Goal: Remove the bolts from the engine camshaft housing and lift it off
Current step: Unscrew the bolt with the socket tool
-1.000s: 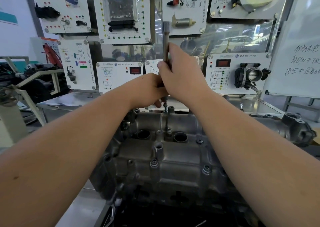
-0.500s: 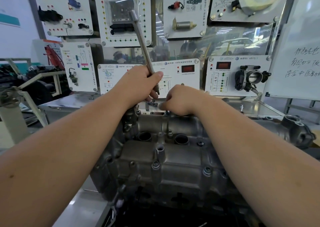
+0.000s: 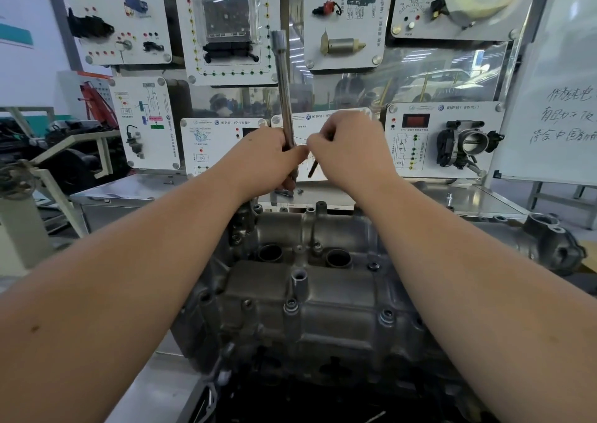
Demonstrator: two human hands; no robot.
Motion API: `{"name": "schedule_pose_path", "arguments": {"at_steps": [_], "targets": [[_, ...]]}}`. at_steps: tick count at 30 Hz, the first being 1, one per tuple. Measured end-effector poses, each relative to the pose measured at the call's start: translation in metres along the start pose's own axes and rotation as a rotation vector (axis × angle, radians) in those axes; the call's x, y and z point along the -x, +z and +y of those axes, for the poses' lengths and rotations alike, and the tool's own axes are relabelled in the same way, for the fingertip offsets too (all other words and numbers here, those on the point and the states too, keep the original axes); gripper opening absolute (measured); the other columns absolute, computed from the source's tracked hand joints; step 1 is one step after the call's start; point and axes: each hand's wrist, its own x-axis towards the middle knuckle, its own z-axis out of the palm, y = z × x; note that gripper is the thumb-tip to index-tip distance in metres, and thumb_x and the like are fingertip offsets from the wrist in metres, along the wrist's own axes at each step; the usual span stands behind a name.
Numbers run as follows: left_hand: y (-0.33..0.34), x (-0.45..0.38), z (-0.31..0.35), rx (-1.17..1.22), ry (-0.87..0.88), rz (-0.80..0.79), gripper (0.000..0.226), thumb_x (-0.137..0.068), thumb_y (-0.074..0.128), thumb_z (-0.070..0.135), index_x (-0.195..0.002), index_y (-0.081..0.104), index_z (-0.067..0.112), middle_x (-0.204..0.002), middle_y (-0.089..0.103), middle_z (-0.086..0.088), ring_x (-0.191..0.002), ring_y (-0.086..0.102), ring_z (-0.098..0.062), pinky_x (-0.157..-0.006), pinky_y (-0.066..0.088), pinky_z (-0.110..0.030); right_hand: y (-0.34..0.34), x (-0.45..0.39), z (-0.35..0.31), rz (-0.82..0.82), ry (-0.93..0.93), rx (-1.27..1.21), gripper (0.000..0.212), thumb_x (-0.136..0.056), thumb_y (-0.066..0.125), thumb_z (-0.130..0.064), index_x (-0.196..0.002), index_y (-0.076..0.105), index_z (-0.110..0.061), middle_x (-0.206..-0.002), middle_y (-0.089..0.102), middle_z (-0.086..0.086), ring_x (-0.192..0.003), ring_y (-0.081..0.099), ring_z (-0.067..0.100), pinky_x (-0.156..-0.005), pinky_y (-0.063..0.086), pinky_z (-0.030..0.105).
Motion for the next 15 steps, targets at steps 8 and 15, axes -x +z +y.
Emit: {"name": "schedule_pose_path", "arguments": {"at_steps": [8, 15], "targets": [[-0.001, 0.006, 0.007, -0.108, 0.028, -0.068, 0.031, -0.102, 0.053, 0.038, -0.091, 0.065, 0.011, -0.065, 0.074, 0.003, -0.059, 0.072, -0.007, -0.062, 0.058, -0.033, -0.007, 0.014, -0.004, -0.039, 0.173, -0.012, 0.010, -0.088, 0.059, -0.019, -0.086, 0.064, -0.011, -0.076, 0.067, 0.005, -0.073, 0.067, 0.024, -0.061, 0.054, 0.033], [0.008, 0.011, 0.038, -0.122, 0.080, -0.125, 0.031, -0.102, 0.055, 0.040, -0.088, 0.066, 0.015, -0.074, 0.075, 0.001, -0.060, 0.072, -0.006, -0.069, 0.063, -0.040, -0.078, 0.045, -0.020, -0.172, 0.179, 0.173, 0.017, -0.084, 0.069, -0.025, -0.079, 0.061, -0.012, -0.072, 0.061, 0.001, -0.067, 0.059, 0.013, -0.047, 0.039, 0.023]]}}
